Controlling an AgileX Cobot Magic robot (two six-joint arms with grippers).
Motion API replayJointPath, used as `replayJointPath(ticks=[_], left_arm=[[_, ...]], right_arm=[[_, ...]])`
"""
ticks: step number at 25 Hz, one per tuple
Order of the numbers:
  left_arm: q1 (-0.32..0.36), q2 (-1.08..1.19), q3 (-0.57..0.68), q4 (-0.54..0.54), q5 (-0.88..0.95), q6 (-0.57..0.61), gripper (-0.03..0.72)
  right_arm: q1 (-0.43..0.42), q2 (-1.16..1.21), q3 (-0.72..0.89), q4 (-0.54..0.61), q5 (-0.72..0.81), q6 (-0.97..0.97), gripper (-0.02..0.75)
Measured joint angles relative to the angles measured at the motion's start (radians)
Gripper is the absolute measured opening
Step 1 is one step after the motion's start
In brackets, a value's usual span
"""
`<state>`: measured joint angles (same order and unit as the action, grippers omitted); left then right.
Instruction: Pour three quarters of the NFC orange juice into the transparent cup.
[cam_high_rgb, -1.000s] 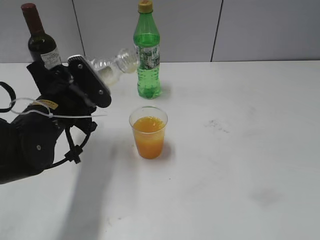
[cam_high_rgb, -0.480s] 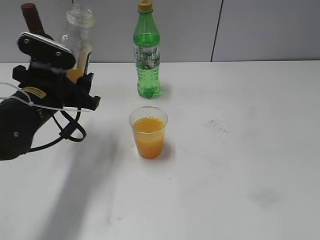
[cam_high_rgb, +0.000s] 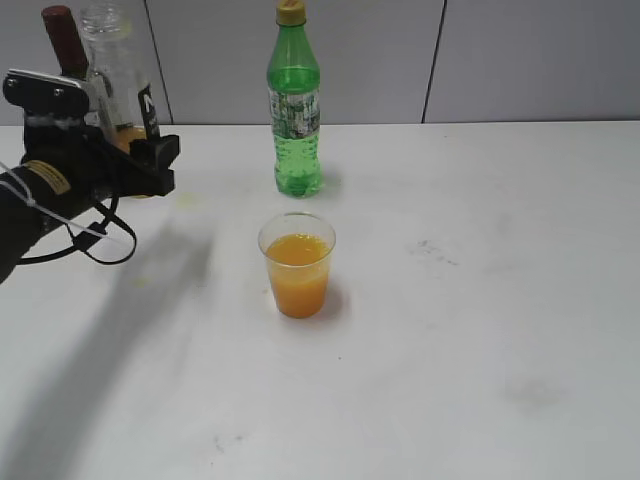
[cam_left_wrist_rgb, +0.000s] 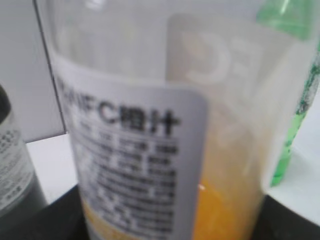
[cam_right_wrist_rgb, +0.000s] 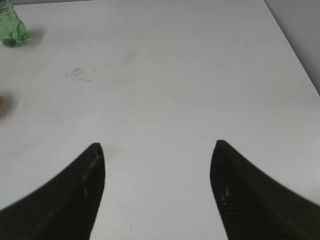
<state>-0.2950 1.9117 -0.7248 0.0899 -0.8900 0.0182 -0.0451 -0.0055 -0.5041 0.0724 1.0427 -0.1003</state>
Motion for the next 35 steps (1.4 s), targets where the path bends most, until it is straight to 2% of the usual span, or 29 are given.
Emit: replayJointPath(ticks=[4,16,27,29,32,35], left_arm=[[0.000,0.096,-0.056,0.041,-0.038,-0.008,0.471],[0.000,0.298,-0.173,0.047,-0.137,-0.012,0.471],[0.000,0.349,-0.191,0.048,-0.146,-0.012,0.473],[0.000,0.350,-0.191,0.048,-0.147,-0.012,0.509],[0.000,0.350,-0.192,0.048,-0.163,-0.012,0.631],[0.000,0.350,-0.192,0.048,-0.165,-0.012,0.680]], right_arm=[[0.000,0.000,0.000,0.000,0.000,0.000,0.510],[0.000,0.000,0.000,0.000,0.000,0.000,0.510],[0.000,0.000,0.000,0.000,0.000,0.000,0.510],[0.000,0.000,0.000,0.000,0.000,0.000,0.510],[0.000,0.000,0.000,0.000,0.000,0.000,0.510],[0.000,0.000,0.000,0.000,0.000,0.000,0.510]])
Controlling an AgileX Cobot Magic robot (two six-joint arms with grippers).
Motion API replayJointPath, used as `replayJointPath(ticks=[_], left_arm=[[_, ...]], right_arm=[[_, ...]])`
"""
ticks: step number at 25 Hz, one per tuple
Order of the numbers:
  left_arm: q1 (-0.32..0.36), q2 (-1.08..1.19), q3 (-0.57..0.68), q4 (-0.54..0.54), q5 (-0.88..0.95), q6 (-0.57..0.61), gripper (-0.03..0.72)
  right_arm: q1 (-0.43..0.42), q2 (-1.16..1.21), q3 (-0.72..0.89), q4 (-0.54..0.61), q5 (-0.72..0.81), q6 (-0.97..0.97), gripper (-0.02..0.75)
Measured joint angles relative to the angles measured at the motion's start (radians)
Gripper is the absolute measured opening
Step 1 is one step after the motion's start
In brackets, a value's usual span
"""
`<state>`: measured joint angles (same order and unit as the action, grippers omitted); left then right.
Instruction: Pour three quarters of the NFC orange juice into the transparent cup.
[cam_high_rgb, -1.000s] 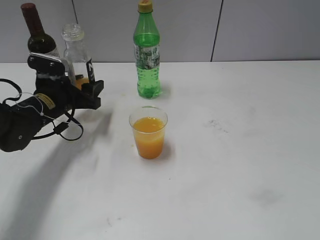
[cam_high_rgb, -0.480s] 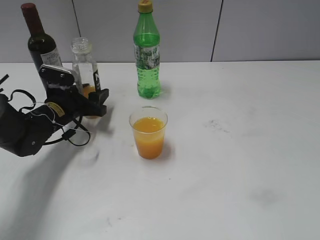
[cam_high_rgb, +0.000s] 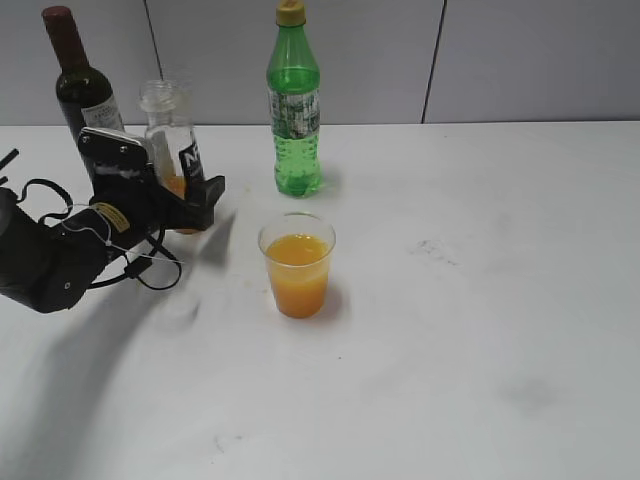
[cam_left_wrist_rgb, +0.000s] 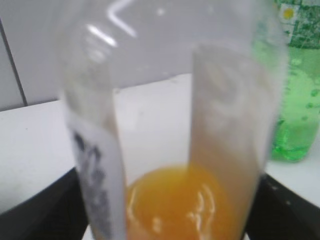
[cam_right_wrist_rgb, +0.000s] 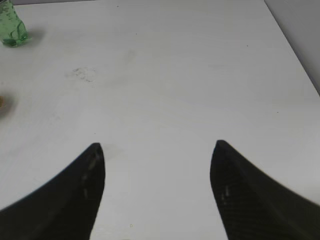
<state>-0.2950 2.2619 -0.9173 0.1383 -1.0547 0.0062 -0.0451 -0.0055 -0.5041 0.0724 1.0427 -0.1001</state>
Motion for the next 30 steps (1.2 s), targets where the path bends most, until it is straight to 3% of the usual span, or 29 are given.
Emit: replayJointPath(ticks=[7,19,24,30], left_arm=[[0.001,-0.059,0.000,0.000,0.000,0.000,0.692],[0.001,-0.411,0.043,0.014,0.142,0.016,0.678],[0.005,-0.598,0.046,0.026,0.369,0.016,0.663],[0.049,-0.845,0.047,0.026,0.793,0.016,0.652]], right_arm=[[0.000,0.000,0.000,0.000,0.000,0.000,0.510],[0.000,0.000,0.000,0.000,0.000,0.000,0.510],[0.000,0.000,0.000,0.000,0.000,0.000,0.510],[0.000,0.000,0.000,0.000,0.000,0.000,0.510]])
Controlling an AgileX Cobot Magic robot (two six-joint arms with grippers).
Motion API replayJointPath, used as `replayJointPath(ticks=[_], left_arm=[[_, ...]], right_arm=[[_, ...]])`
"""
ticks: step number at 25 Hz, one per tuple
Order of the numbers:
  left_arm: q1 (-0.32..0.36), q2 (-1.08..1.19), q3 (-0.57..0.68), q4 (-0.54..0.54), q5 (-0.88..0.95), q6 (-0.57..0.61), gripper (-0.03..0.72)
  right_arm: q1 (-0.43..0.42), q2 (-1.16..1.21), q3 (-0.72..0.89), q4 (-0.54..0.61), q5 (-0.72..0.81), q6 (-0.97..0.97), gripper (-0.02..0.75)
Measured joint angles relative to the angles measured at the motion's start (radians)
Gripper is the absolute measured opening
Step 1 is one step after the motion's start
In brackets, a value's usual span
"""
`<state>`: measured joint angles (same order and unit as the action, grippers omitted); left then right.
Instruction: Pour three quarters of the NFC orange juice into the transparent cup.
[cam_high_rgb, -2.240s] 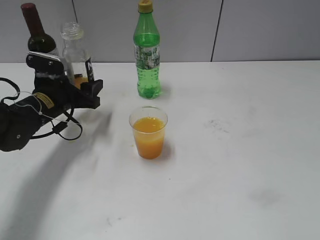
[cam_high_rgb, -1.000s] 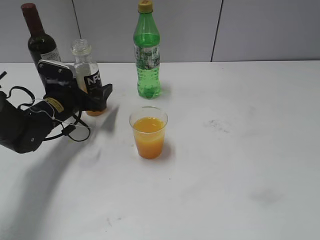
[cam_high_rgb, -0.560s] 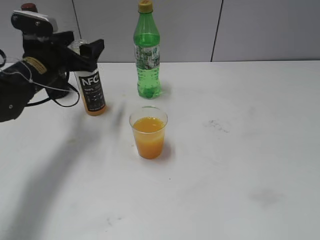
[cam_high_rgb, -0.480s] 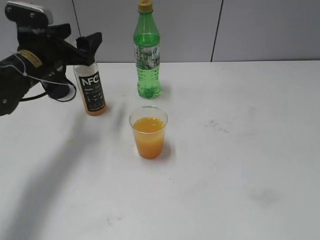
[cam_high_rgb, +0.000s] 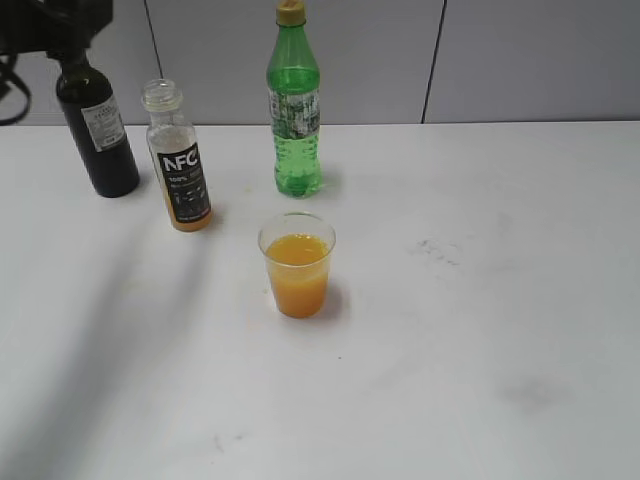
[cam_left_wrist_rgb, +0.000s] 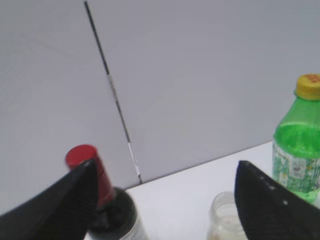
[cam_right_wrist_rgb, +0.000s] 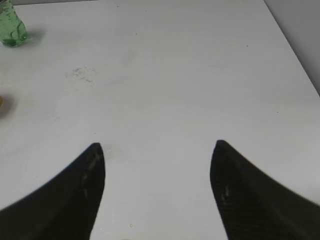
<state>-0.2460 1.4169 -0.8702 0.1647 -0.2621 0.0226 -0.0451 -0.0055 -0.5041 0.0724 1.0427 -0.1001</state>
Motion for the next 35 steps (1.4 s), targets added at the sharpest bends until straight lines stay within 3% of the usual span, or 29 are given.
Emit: replayJointPath(ticks=[8,17,25,35], left_arm=[[0.118,-0.225,0.000,0.000,0.570,0.002,0.636],[0.125,-0.432,0.008,-0.032,1.251,0.003,0.613],[0.125,-0.686,0.133,-0.115,1.381,0.003,0.594],[0.125,-1.014,0.309,-0.139,1.394,0.003,0.592]], right_arm=[[0.000,0.000,0.000,0.000,0.000,0.000,0.510],[0.000,0.000,0.000,0.000,0.000,0.000,0.510],[0.000,0.000,0.000,0.000,0.000,0.000,0.510],[0.000,0.000,0.000,0.000,0.000,0.000,0.510]])
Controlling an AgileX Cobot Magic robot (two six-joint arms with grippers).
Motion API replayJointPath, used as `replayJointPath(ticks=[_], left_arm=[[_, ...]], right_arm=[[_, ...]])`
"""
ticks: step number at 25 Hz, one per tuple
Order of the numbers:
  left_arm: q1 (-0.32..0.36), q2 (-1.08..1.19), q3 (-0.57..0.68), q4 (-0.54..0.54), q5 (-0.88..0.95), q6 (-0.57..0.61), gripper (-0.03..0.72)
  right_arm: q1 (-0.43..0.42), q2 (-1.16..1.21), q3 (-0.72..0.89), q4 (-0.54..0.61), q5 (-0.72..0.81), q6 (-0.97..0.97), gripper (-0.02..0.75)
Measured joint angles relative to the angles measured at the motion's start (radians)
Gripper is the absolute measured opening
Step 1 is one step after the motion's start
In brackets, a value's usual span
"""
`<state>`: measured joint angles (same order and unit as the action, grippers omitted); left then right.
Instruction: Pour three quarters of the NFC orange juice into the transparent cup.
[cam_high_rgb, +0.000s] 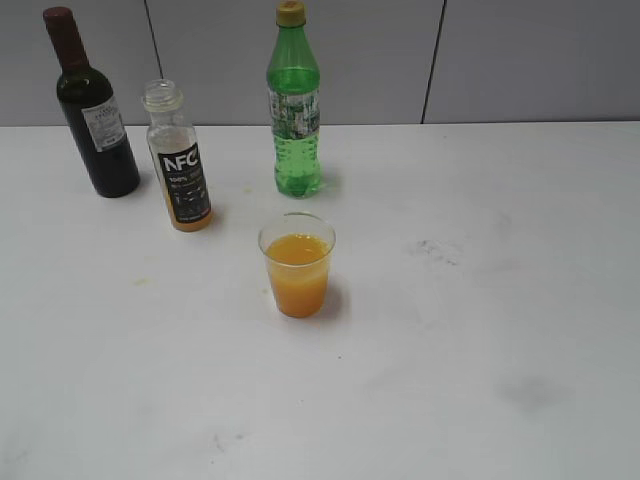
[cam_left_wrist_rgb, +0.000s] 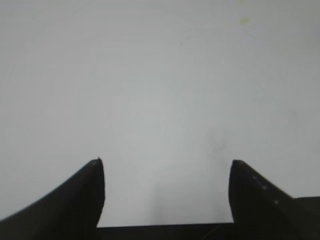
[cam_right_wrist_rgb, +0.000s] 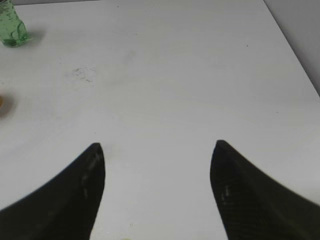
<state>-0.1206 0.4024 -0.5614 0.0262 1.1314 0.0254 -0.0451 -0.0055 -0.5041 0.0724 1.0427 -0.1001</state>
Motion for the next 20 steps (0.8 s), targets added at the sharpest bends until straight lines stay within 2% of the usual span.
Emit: replayJointPath(ticks=[6,20], left_arm=[[0.000,-0.146,0.077,-0.001,-0.022,0.000,0.591],[0.000,-0.405,0.078,-0.001,-0.029,0.000,0.587]], right_arm=[[0.000,0.000,0.000,0.000,0.000,0.000,0.510],[0.000,0.000,0.000,0.001,0.000,0.000,0.510]])
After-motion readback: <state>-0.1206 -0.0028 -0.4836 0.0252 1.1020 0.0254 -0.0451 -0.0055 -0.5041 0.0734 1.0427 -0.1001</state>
